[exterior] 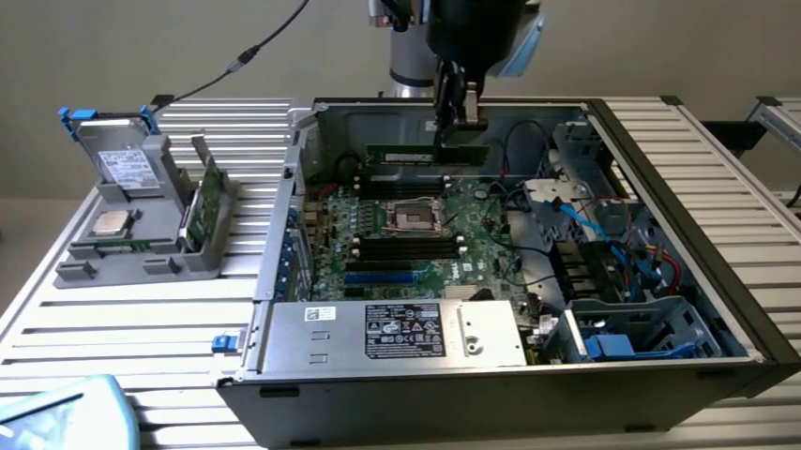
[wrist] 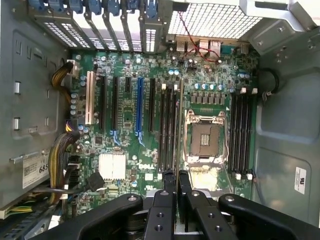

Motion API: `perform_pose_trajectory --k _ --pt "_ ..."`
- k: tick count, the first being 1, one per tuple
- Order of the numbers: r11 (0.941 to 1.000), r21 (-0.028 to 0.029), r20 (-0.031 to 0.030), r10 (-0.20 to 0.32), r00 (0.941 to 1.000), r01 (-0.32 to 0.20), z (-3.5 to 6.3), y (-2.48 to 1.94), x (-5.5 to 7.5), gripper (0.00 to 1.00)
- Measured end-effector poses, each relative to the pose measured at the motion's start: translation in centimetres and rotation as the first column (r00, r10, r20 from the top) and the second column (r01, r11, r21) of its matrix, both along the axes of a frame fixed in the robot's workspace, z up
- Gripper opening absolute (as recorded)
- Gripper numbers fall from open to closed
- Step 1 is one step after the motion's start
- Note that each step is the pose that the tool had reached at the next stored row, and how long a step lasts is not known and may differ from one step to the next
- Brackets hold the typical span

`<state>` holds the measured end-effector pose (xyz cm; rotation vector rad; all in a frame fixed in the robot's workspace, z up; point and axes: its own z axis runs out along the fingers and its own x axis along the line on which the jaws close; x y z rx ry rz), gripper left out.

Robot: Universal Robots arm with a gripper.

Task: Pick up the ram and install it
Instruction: 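Pick up the ram and move it above insertion slot, then insert the ram into the slot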

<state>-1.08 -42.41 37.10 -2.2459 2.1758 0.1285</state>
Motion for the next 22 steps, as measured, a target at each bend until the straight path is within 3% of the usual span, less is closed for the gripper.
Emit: perform_pose_trajectory --k 15,22 --pt "1.0 -0.0001 0.0001 -0.001 1.0 0.001 -0.01 0.0 0.0 0.14" --pt "0.9993 0.0004 0.001 0.037 0.9993 -0.037 -1.25 0.0 -0.1 0.14"
